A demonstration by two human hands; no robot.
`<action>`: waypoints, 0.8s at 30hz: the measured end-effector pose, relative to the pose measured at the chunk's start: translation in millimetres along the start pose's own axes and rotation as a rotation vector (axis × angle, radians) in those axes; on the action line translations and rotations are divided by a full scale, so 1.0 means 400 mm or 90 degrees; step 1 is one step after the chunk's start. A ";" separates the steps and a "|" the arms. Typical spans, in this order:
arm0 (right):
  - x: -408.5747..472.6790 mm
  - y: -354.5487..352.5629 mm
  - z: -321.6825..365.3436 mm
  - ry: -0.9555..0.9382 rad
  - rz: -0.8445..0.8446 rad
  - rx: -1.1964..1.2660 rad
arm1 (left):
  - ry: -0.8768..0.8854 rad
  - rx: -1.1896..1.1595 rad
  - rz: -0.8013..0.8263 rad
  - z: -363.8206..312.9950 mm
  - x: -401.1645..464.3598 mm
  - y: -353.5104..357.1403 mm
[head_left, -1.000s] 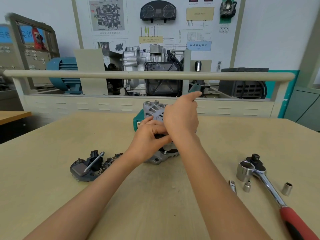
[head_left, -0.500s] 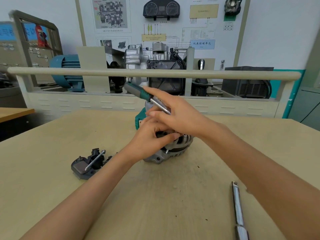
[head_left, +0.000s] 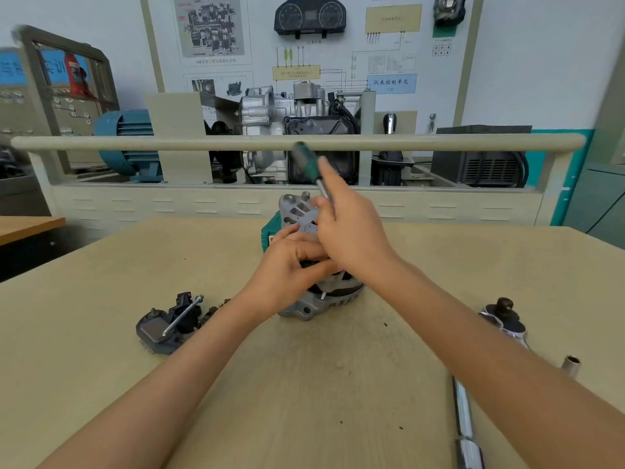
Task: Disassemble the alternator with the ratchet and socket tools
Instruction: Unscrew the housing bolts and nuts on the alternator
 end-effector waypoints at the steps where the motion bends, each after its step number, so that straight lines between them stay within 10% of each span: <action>1: -0.005 -0.002 -0.007 0.037 -0.054 -0.030 | -0.011 0.003 -0.001 0.008 0.001 0.001; 8: -0.019 -0.009 -0.051 0.212 -0.232 -0.021 | 0.009 0.027 0.002 0.004 -0.003 0.012; 17: 0.024 0.001 -0.014 0.003 0.000 -0.097 | 0.022 0.025 -0.001 -0.009 0.000 0.004; 24: 0.031 0.021 0.016 0.012 0.316 0.287 | -0.051 -0.074 0.046 0.007 0.006 0.008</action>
Point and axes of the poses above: each hand's wrist, its own x-axis towards the middle knuckle, its own y-axis out of the palm, z = x × y, the point moved 5 cm from there along x, towards the middle knuckle, and after that the axes turned 5 degrees about x, right-handed, at the moved point
